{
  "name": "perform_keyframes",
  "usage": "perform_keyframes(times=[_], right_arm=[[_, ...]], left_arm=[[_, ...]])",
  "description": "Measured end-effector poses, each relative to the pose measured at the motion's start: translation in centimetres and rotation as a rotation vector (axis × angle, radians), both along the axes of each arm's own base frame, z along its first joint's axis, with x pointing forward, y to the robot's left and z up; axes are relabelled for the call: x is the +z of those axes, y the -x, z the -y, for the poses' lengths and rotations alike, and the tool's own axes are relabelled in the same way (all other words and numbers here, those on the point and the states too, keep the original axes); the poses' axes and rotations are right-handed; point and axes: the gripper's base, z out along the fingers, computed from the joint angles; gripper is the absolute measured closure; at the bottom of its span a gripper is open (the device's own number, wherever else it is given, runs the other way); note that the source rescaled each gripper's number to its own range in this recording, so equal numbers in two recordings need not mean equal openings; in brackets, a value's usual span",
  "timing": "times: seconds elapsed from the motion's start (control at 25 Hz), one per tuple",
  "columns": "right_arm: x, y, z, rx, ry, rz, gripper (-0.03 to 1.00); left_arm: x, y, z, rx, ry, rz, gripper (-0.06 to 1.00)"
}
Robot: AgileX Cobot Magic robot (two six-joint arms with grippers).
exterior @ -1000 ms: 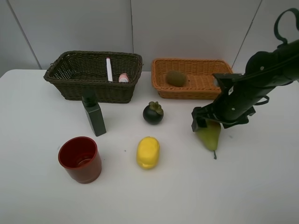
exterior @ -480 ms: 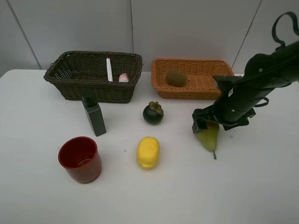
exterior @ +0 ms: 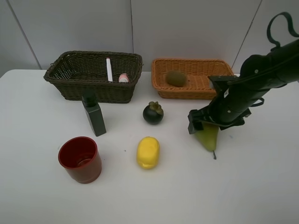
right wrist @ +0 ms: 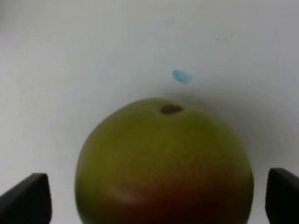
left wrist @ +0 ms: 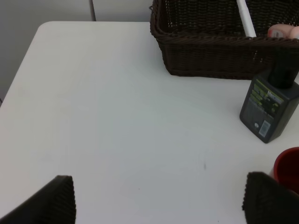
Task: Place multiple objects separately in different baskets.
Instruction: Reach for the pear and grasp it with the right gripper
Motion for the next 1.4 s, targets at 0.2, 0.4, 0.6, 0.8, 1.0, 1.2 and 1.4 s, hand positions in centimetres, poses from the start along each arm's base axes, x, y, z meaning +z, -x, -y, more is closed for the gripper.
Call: perform_keyframes(times=[0.2,0.4,0.6,0.8,1.0,1.2,1.4], right_arm=[[-0.2,0.1,-0.4,0.014,-0.001,0.003,-0.03],[-1.5,0.0,-0.5,0.014,0.012,-0.028,-0.03],[-1.7,-0.2,-0.5,0.015,0.009,-0.014,-0.02],[-1.7,-0.2,-0.5,0.015,0.009,-0.014,0.04],[-1.7,-0.2,-0.5,0.015,0.009,-0.016,0.25],[-1.7,-0.2,-0.5,0.015,0.009,-0.016,0.25],[-1.4,-0.2,-0.5,0.015,0.006,-0.006,0.25]], left_arm=[[0.0,0.0,0.0,0.0,0.0,0.0,0.01],[0.0,0.0,0.0,0.0,0.0,0.0,0.01],[0.0,0.0,0.0,0.0,0.0,0.0,0.01],[0.0,0.0,0.0,0.0,0.0,0.0,0.01],[0.0,0.0,0.0,0.0,0.0,0.0,0.01],[0.0,0.0,0.0,0.0,0.0,0.0,0.01],[0.0,0.0,0.0,0.0,0.0,0.0,0.01]])
